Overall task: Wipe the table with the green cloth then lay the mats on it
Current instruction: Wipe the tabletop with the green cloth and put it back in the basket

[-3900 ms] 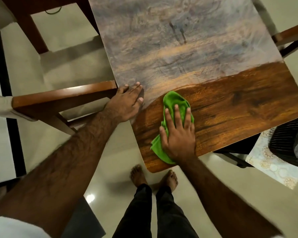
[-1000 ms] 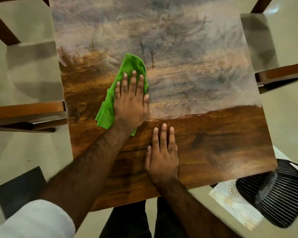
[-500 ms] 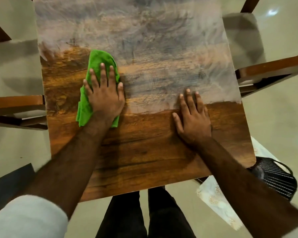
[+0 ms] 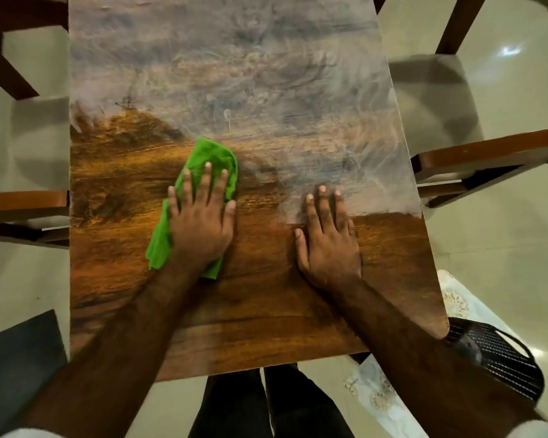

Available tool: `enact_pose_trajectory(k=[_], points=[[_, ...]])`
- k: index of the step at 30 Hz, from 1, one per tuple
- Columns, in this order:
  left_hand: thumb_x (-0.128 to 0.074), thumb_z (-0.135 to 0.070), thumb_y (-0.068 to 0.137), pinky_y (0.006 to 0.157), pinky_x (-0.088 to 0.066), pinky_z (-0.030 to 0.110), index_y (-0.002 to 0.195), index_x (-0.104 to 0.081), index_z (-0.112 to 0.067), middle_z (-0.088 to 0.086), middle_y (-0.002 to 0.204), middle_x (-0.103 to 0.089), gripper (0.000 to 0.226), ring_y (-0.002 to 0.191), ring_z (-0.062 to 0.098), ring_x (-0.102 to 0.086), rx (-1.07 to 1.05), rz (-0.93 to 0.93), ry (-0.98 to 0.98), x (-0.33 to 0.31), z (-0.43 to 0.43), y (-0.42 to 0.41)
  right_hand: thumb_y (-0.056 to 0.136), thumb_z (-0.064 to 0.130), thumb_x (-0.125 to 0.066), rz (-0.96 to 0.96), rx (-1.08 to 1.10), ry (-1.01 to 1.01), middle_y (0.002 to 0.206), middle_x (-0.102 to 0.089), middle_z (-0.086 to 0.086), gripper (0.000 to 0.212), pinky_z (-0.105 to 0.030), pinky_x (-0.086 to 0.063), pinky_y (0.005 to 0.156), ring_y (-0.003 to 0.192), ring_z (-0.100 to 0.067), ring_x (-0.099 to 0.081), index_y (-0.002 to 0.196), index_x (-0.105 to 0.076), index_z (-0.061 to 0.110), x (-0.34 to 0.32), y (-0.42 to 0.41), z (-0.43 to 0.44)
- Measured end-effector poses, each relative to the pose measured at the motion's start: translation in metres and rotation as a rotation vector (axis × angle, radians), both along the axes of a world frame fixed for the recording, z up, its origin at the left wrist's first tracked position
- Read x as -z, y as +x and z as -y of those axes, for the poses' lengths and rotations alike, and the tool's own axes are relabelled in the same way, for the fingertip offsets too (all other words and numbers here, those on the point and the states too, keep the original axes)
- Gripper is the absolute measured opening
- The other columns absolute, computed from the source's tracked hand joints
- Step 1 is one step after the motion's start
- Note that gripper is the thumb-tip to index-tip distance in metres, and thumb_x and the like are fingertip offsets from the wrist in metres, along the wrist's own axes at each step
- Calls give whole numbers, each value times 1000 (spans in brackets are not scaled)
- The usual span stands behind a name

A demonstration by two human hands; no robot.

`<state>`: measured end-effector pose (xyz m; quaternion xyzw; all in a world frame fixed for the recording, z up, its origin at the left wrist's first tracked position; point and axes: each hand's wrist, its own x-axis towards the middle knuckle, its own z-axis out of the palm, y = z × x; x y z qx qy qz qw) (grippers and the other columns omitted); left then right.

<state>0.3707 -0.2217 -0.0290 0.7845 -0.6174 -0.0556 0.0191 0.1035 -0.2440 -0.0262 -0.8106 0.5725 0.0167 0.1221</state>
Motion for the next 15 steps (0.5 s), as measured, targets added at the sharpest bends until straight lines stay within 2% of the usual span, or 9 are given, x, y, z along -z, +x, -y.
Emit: enact_pose_trajectory(k=[3,7,11,15], points=[[-29,-55,112,131,-15,70,176,-19,-32,3,184,-16,69,168,40,-15,-112,-12,-4,2,51,24,113,53,-35,-4,-7,6,186,8,-9,79,-54,-17,135,172,-34,9,178,-11,16,2,-1,1],[-28,-54,110,131,-15,68,175,-24,-29,5,183,-19,70,168,43,-17,-137,-15,-40,7,130,-12,113,53,-36,-5,1,8,185,12,-8,80,-49,-7,133,171,-32,14,178,-8,16,4,-1,0],[-28,-53,109,131,-18,64,174,-28,-26,6,182,-23,70,167,40,-21,-14,-22,-85,5,155,-75,111,54,-36,3,47,7,185,7,-13,84,-49,-9,134,172,-31,8,177,-7,10,6,1,-1],[-28,-51,112,133,-14,61,175,-23,-24,5,184,-19,69,169,36,-16,207,-62,-71,4,117,-131,107,51,-41,24,131,-33,184,-2,-21,90,-52,-16,135,172,-35,-1,174,-9,0,8,1,-2]])
